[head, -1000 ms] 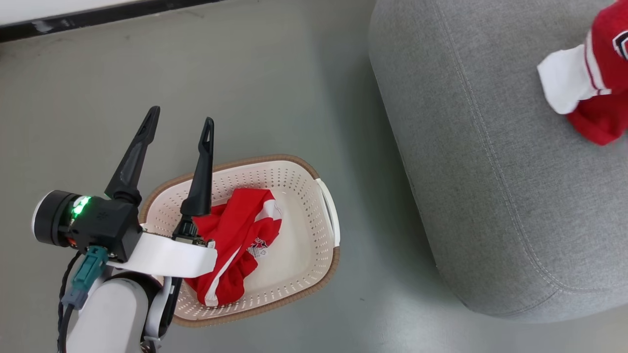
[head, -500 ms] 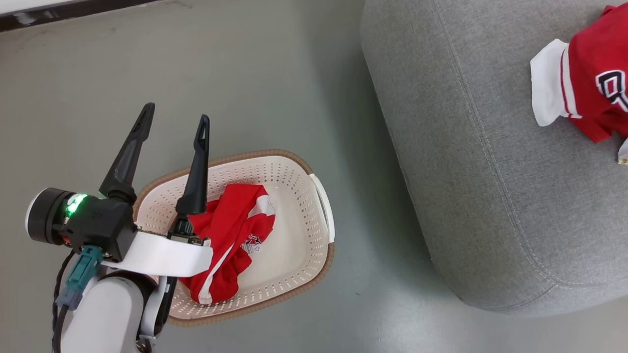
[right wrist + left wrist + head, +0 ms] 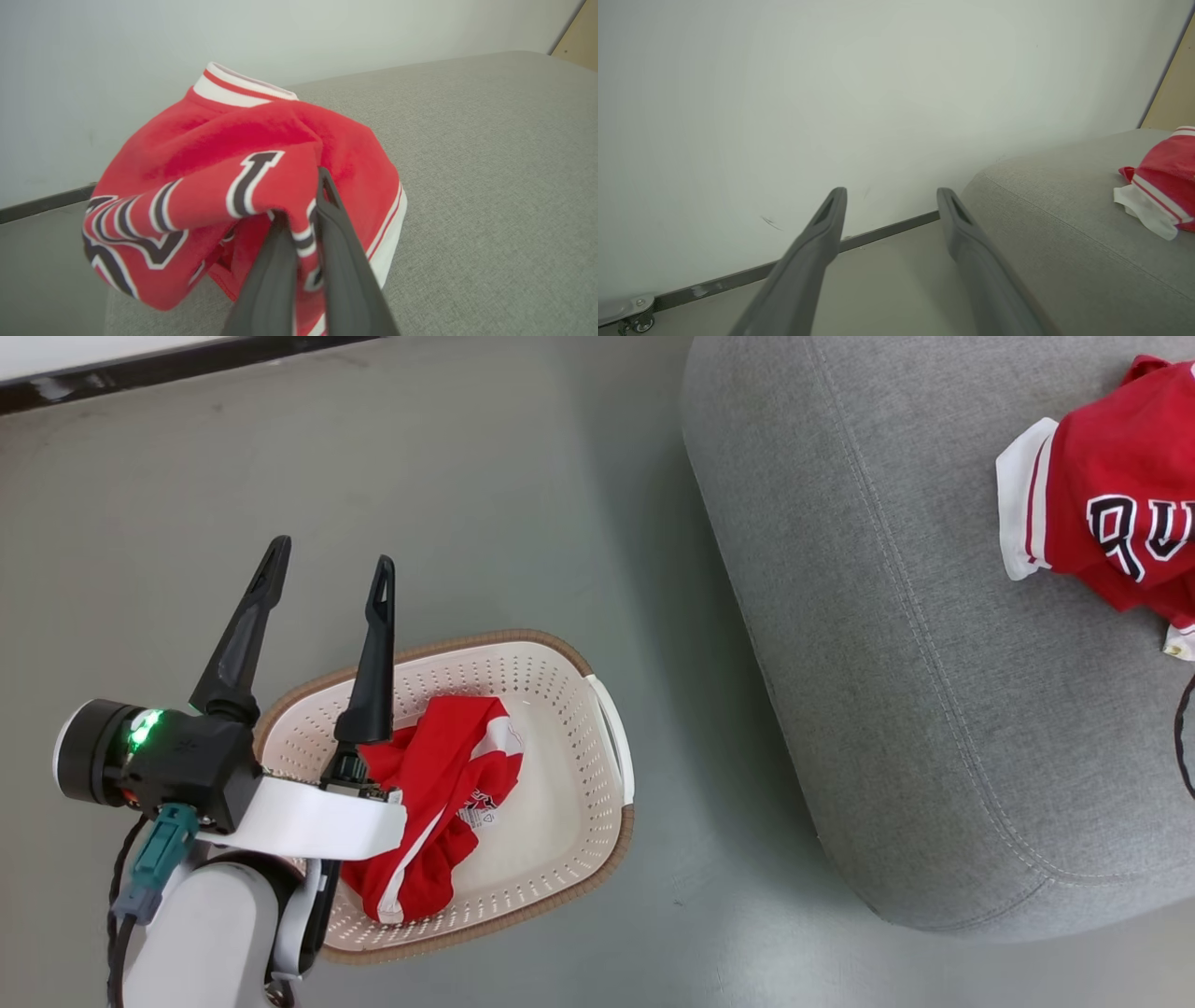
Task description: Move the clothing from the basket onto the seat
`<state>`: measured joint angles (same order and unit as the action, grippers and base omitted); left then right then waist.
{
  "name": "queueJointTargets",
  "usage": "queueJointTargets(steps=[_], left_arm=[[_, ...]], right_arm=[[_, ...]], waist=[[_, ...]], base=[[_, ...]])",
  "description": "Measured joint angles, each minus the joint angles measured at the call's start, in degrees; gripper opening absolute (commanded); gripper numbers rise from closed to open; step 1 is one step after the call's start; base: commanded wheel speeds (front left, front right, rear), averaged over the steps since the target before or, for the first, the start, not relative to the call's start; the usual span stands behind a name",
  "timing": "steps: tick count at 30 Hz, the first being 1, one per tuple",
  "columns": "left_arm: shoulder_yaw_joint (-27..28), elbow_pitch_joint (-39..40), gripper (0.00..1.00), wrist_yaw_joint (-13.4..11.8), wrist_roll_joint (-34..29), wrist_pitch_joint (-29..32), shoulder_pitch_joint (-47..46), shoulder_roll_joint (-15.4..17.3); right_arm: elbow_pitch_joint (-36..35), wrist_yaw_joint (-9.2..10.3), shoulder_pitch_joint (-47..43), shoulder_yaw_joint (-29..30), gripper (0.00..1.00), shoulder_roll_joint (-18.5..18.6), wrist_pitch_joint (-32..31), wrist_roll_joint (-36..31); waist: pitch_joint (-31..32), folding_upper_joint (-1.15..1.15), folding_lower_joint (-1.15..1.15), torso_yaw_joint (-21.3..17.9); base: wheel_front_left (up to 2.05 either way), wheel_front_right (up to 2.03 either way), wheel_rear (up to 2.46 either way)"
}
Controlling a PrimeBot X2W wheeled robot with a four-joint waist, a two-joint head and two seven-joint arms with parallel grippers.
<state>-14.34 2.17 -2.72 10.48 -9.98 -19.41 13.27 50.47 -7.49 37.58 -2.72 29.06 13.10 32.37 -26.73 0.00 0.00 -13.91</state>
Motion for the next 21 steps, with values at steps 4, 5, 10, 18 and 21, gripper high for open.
queueJointTargets(steps=[4,5,10,18,21], left_arm=[[-0.11,-0.25,1.00,0.00,0.41,-0.21,0.01,-0.69],[-0.13,-0.34,1.00,0.00,0.42,-0.24,0.01,-0.74],[-0.11,-0.87,1.00,-0.09,0.49,-0.93,0.01,-0.92],[0.16,-2.16,1.00,-0.31,1.45,-1.69,0.12,-1.31],[0.49,-2.69,1.00,-0.33,1.53,-1.98,0.30,-1.29]], right_arm=[[0.55,0.00,-0.01,-0.94,1.00,0.15,0.01,0.00],[0.76,0.00,-0.01,-1.14,1.00,0.15,0.02,0.00],[1.57,0.00,-0.16,-0.96,1.00,0.08,0.57,-0.02],[1.71,0.00,-3.83,0.43,1.00,-0.11,0.71,1.34],[1.36,0.00,-5.09,0.36,1.00,-0.38,0.96,1.36]], waist=[[0.38,0.00,0.00,0.00],[0.47,0.00,0.00,0.00],[0.99,0.00,0.00,-0.14],[2.17,0.00,0.00,-0.69],[2.62,0.00,0.00,-0.93]], base=[[0.00,0.00,0.00],[0.00,0.00,0.00],[0.00,0.00,0.00],[0.00,0.00,0.00],[0.00,0.00,0.00]])
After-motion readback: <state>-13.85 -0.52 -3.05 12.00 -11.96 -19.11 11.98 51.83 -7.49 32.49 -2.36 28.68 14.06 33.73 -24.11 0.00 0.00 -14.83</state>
